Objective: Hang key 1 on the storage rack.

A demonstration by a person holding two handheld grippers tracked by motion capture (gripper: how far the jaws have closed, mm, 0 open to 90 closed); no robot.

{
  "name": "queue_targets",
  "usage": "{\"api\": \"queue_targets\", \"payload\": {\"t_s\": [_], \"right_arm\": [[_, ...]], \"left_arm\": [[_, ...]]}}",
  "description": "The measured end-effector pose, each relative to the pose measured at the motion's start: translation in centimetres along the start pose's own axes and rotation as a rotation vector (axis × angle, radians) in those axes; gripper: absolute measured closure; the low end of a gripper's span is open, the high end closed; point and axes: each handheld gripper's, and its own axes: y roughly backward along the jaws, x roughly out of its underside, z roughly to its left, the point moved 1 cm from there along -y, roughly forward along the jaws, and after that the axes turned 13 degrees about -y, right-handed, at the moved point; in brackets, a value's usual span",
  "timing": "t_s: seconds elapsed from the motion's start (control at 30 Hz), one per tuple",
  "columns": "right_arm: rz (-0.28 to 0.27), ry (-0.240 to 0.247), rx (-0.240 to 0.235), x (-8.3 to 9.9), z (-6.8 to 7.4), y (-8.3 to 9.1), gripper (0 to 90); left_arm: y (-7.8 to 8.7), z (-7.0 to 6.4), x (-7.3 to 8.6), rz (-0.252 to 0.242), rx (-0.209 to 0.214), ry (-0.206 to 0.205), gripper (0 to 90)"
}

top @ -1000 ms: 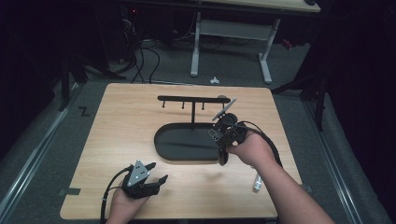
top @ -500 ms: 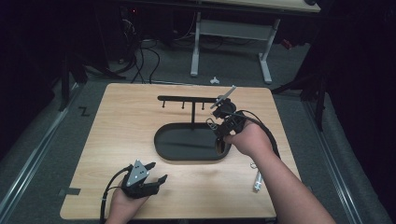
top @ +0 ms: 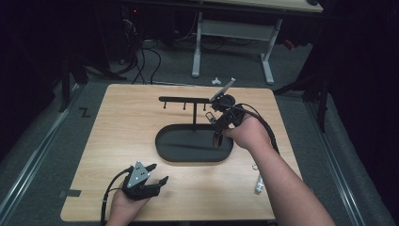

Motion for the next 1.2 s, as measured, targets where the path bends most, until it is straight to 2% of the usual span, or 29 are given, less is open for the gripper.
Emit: {"api": "queue_targets", "payload": {"t_s": [0.33, 0.37, 0.83, 1.2], "right_arm": [[-0.026, 0.006, 0.006, -1.4, 0.5, -0.3, 80.6], [-0.024, -0.007, 0.002, -1.5, 0.6, -0.3, 80.6], [-0.031, -0.017, 0.029, -2.3, 0.3, -1.1, 80.6], [-0.025, -0.031, 0.043, -2.8, 0.4, -2.7, 80.5]], "left_arm": [[0.0, 0.0, 0.1, 0.000, 0.002, -0.001, 35.0], [0.0, 0.0, 0.1, 0.001, 0.002, -0.001, 35.0], [0.0, 0.1, 0.1, 0.001, 0.007, 0.001, 35.0], [-0.1, 0.1, 0.1, 0.005, 0.007, -0.001, 35.0]]}}
